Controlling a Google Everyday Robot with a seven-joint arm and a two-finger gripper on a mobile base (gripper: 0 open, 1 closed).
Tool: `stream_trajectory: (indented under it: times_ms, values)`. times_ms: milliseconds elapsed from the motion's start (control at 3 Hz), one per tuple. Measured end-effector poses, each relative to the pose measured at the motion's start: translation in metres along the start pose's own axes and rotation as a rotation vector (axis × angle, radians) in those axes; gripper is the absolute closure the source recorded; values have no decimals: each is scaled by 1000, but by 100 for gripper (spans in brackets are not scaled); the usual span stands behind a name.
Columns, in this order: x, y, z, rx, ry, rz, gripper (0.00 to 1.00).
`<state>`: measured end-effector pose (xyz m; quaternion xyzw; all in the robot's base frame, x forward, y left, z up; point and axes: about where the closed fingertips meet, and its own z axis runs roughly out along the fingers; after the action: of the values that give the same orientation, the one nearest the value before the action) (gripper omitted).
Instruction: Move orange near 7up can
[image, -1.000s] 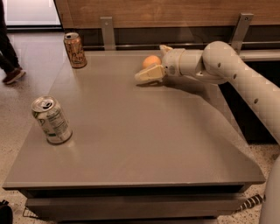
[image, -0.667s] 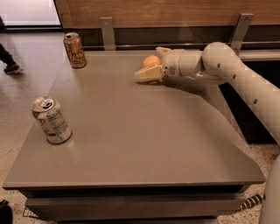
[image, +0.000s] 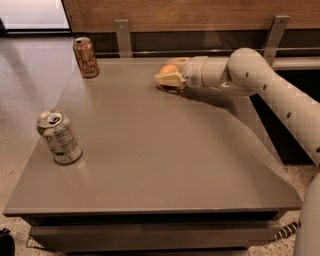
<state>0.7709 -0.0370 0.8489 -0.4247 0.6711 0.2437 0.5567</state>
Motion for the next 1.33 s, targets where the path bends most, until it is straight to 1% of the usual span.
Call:
stream_trajectory:
  times_ms: [333,667,1000,1333]
  values:
    - [0,2,3,-4,0,0,84]
    - [0,4,5,-9,-1,1,100]
    - [0,4,5,-9,-1,1,100]
    - [-24,6,-11,10,12,-6,100]
